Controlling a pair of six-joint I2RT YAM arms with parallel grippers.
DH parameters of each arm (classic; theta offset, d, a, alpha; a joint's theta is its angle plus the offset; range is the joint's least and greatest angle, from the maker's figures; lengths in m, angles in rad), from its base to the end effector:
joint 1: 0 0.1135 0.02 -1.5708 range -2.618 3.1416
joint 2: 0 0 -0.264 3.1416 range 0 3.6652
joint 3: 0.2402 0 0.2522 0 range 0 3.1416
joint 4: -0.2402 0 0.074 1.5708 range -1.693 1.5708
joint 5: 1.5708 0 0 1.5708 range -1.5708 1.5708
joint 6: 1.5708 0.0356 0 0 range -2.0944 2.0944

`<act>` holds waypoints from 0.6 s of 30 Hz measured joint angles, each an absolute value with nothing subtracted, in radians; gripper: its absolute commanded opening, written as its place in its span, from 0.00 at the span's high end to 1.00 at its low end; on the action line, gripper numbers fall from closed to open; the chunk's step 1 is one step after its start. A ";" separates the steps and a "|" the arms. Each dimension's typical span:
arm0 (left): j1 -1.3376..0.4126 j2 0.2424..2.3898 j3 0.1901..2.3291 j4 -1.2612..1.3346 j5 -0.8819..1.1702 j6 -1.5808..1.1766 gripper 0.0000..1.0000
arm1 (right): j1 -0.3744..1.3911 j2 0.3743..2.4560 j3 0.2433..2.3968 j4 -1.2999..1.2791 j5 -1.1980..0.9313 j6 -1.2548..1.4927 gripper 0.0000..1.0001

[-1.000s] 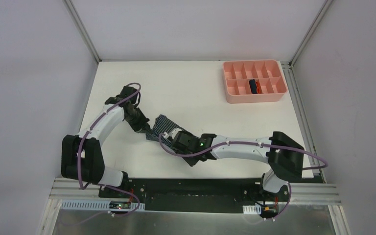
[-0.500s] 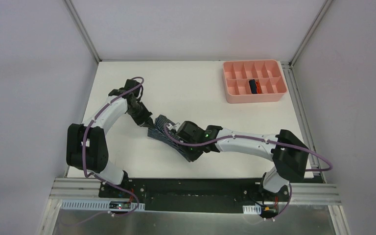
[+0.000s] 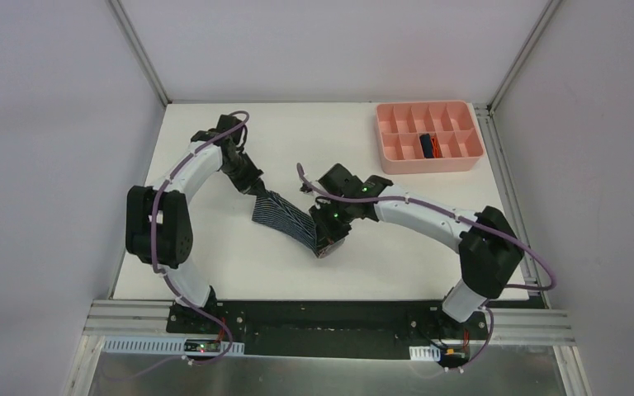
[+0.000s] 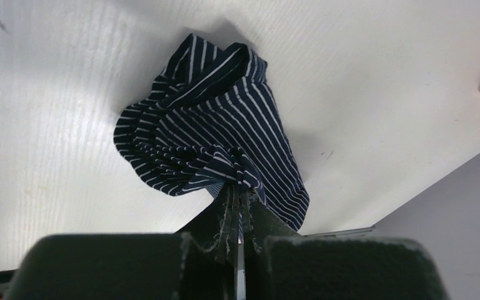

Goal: Roll the underwear
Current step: Fold the underwear at the center of the board.

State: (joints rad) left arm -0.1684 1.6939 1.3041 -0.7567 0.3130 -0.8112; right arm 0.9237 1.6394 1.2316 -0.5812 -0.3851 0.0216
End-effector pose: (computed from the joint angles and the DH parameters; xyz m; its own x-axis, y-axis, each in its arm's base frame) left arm 0.3395 -0.0688 0.2396 -0.8249 -0.5595 -0.0800 -0.4556 0.7420 -0.4918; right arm 0.1977 0.2838 0.2454 -0.5222 -0.6579 -0.5426 -0.8528 0.4083 0.3256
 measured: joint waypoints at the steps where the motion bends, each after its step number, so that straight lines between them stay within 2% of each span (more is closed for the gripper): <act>1: -0.171 1.710 1.319 -0.757 0.315 -0.810 1.00 | 0.909 1.648 1.236 -0.585 -0.408 0.016 1.00; 7: -0.192 1.805 1.403 -0.758 0.336 -0.796 1.00 | 0.807 1.727 1.243 -0.605 -0.583 0.001 1.00; 13: -0.202 1.858 1.441 -0.757 0.352 -0.793 1.00 | 0.776 1.778 1.254 -0.626 -0.593 0.002 0.98; 18: -0.202 1.823 1.394 -0.740 0.367 -0.774 1.00 | 0.804 1.760 1.240 -0.611 -0.504 0.022 0.57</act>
State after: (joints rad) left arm -0.2020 1.8229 1.3945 -0.7399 0.3672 -0.7738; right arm 0.8043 1.7603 1.2404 -0.6109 -0.5037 0.0216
